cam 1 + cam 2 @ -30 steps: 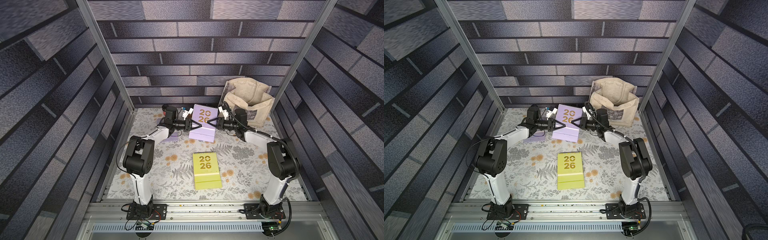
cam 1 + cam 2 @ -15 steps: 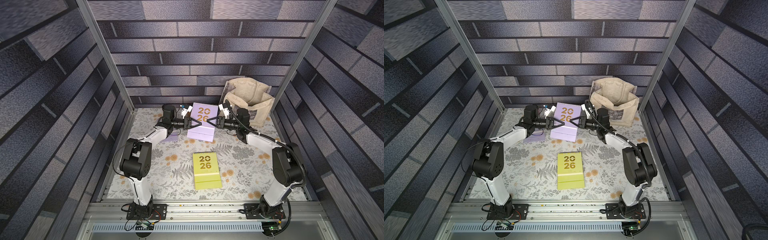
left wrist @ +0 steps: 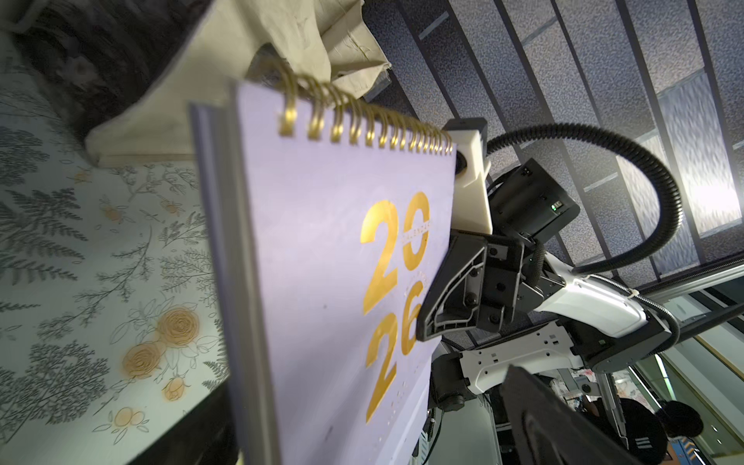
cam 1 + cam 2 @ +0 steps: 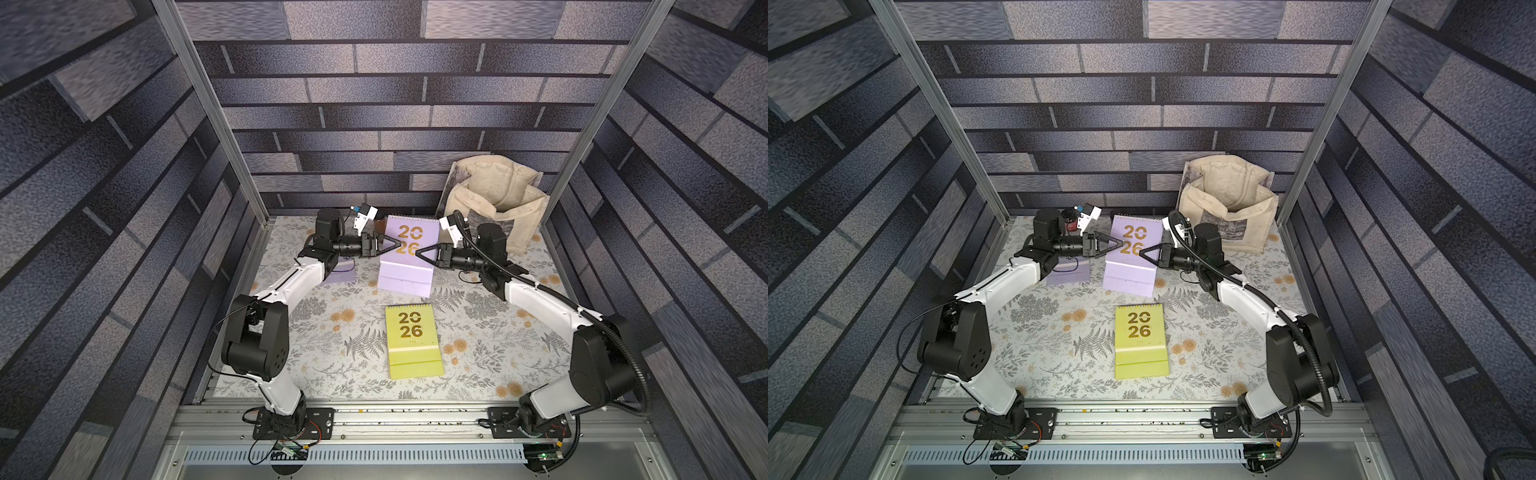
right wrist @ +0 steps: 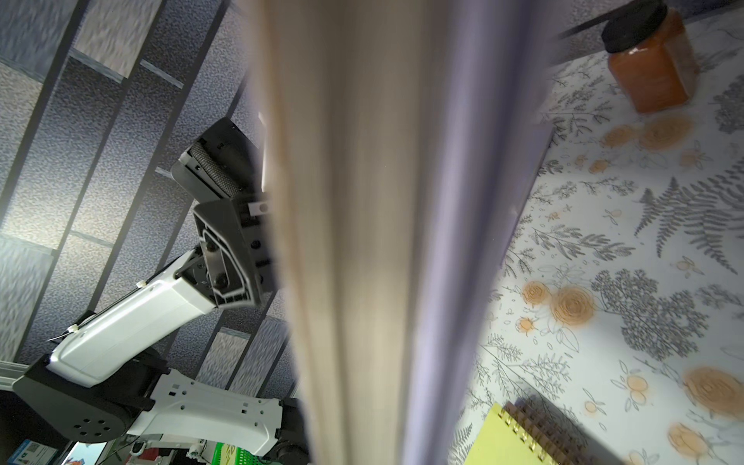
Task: Stack the calendars
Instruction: Place the calendar at the calendar.
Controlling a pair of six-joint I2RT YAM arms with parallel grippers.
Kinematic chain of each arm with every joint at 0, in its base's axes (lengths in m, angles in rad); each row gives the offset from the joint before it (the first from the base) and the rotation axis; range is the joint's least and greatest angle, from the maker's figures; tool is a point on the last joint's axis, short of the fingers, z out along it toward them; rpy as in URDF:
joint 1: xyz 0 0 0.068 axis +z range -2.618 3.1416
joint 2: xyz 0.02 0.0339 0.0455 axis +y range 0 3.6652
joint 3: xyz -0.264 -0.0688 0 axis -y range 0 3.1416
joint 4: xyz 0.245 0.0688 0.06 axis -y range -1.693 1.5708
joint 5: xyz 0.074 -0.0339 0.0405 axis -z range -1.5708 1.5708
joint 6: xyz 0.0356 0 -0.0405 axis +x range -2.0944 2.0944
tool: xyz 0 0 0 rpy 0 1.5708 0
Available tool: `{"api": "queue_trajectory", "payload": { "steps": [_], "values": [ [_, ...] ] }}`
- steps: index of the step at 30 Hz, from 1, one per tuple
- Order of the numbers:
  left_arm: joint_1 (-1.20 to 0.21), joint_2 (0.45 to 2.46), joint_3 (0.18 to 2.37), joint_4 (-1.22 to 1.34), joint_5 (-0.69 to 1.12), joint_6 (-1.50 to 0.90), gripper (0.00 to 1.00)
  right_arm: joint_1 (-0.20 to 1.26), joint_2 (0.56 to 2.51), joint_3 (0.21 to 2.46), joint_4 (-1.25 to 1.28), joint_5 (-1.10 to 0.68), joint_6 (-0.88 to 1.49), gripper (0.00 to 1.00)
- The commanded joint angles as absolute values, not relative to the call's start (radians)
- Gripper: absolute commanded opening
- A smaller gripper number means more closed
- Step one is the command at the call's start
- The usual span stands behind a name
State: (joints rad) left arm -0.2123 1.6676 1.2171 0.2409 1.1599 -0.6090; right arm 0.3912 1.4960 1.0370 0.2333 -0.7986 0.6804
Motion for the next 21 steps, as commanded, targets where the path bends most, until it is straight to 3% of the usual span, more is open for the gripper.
{"api": "queue_trajectory", "payload": {
  "steps": [1,6,12,16,21],
  "values": [
    [-0.183,1.597,1.175,0.195,1.028,-0.575,1.0,0.38,1.429,0.999,0.1,-0.773,0.61,0.0],
    [-0.199,1.47,1.112,0.027,0.73,-0.443,1.0,0.385,1.361,0.976,-0.109,-0.807,0.517,0.0],
    [-0.224,1.284,0.939,0.058,0.431,-0.443,1.0,0.43,1.275,0.905,-0.29,-0.743,0.444,0.0],
    [-0.213,1.205,0.844,0.123,0.455,-0.485,1.0,0.495,1.243,0.821,-0.288,-0.696,0.466,0.0],
    [-0.218,1.198,0.842,0.021,0.518,-0.462,1.0,0.531,1.211,0.706,-0.185,-0.692,0.548,0.0]
  ]
}}
